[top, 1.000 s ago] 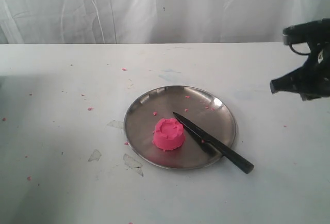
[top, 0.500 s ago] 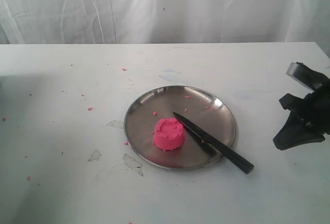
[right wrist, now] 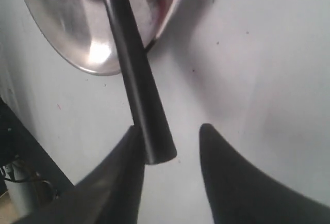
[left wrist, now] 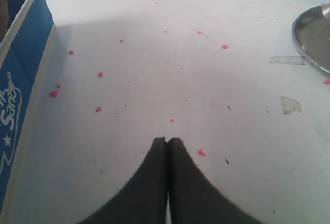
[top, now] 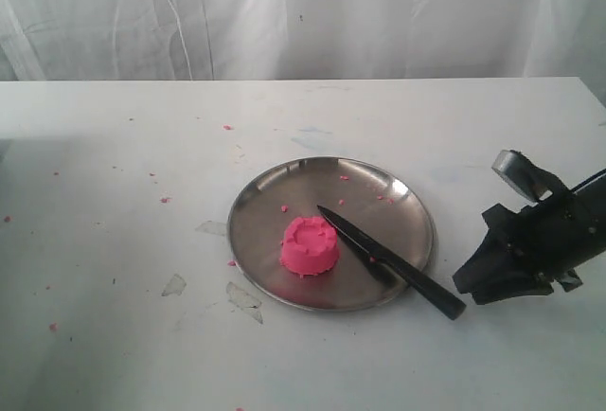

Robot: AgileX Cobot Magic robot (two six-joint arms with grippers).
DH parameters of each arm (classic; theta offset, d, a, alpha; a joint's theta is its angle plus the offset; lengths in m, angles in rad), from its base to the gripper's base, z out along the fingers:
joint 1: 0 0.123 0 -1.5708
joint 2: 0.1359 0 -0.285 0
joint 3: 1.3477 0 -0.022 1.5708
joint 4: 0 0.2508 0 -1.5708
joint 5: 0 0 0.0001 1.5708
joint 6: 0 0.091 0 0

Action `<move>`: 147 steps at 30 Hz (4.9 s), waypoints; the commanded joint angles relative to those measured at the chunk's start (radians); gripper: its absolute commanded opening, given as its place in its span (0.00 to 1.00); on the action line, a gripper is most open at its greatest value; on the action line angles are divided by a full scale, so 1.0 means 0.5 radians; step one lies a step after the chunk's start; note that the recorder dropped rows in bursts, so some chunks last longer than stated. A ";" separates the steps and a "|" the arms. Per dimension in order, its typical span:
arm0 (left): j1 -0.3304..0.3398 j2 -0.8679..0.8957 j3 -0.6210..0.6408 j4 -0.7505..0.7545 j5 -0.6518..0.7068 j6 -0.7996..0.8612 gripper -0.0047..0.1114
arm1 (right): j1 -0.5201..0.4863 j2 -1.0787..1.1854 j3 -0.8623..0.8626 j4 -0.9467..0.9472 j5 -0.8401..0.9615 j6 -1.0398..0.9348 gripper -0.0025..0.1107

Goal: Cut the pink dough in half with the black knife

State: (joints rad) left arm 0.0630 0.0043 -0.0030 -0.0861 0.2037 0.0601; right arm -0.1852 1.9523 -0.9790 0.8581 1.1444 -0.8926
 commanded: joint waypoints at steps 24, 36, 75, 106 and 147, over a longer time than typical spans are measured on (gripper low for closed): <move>-0.013 -0.009 0.006 -0.015 -0.003 0.000 0.04 | 0.050 0.293 0.008 0.375 0.153 -0.322 0.40; -0.013 -0.009 0.006 -0.015 -0.003 0.000 0.04 | 0.195 0.293 0.008 0.366 0.153 -0.361 0.40; -0.013 -0.009 0.006 -0.015 -0.003 0.000 0.04 | 0.218 0.293 0.008 0.262 0.070 -0.356 0.21; -0.013 -0.009 0.006 -0.015 -0.003 0.000 0.04 | 0.218 0.047 -0.017 0.277 0.002 -0.249 0.02; -0.013 -0.009 0.006 0.172 -0.159 0.109 0.04 | 0.873 -0.989 -0.017 -0.518 -0.503 0.639 0.02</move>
State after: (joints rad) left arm 0.0630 0.0043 -0.0030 0.0199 0.1875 0.1355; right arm 0.2489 1.4588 -0.9835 0.5863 0.8988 -0.5764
